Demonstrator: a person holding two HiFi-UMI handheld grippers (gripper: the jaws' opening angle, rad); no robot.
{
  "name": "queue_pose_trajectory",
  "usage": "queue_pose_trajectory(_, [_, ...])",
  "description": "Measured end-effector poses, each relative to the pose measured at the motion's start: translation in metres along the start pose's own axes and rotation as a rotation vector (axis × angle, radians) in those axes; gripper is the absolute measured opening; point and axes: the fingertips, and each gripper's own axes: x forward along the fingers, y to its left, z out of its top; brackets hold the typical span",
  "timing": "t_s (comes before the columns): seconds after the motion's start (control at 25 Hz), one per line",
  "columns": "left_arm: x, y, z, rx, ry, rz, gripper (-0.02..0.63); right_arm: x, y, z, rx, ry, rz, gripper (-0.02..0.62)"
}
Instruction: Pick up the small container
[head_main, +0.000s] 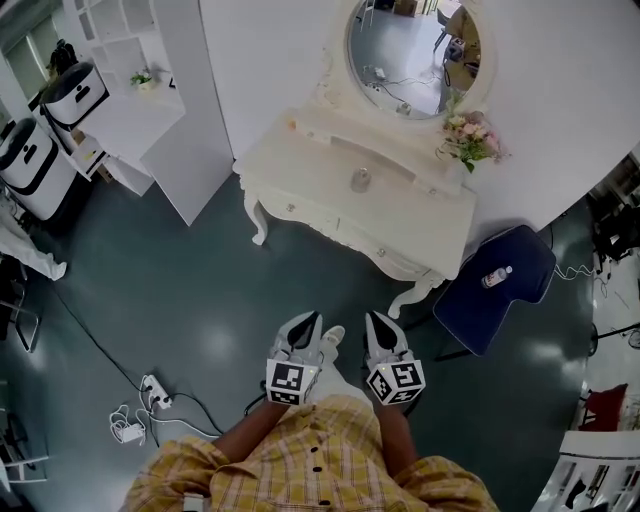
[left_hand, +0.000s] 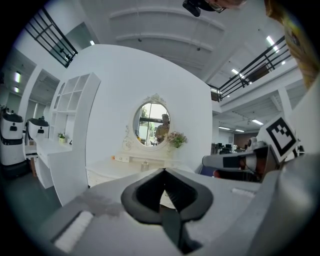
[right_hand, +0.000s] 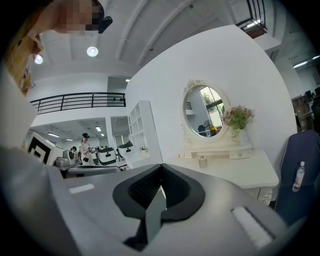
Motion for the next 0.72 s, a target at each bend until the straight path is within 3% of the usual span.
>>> queue_pose_trajectory(0.24, [0.056, 0.025, 0.004, 0.007, 0.02, -0.031, 0.0, 0.047, -0.027, 0.002, 0.004, 0.014, -0.02, -0.006])
queue_pose_trajectory(0.72, [0.19, 0.071, 0.038, 0.016, 0.048, -0.053, 0.0, 0.156, -0.113, 0.049, 0.03, 0.006, -0.05, -0.006])
